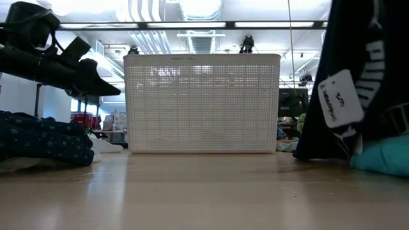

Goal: Sort clothes
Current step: Put the black striped sock into the white laundry bin

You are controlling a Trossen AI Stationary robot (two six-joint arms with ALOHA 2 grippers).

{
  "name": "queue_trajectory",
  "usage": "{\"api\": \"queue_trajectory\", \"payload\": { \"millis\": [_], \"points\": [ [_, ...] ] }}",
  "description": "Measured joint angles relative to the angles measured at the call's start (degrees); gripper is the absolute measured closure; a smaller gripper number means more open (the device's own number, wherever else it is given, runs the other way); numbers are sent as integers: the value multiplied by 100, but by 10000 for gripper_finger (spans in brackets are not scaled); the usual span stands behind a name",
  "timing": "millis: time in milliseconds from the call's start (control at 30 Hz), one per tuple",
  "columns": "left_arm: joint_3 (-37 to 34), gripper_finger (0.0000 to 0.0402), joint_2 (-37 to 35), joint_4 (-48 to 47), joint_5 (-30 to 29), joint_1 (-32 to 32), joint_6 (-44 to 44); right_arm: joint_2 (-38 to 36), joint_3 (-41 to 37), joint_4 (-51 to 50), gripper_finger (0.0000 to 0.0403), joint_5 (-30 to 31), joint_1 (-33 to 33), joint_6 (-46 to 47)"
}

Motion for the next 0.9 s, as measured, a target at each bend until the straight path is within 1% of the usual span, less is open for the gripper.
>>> {"api": "queue_trajectory", "payload": {
  "millis": [233,333,500,800,900],
  "points": [
    [1,374,0,-2,1,0,0,17,-17,111,401,1183,0,-483],
    [0,374,0,-1,2,0,0,17,-63,168,401,1454,-5,-481],
    [1,374,0,-1,1,-1,0,17,-138,366,394,1505,-15,-352],
    [1,374,0,-1,1,0,0,17,-140,371,343,1566,-15,-111],
    [0,374,0,-2,1,-1,0,17,-140,369,340,1522,-15,-196]
  ]
}}
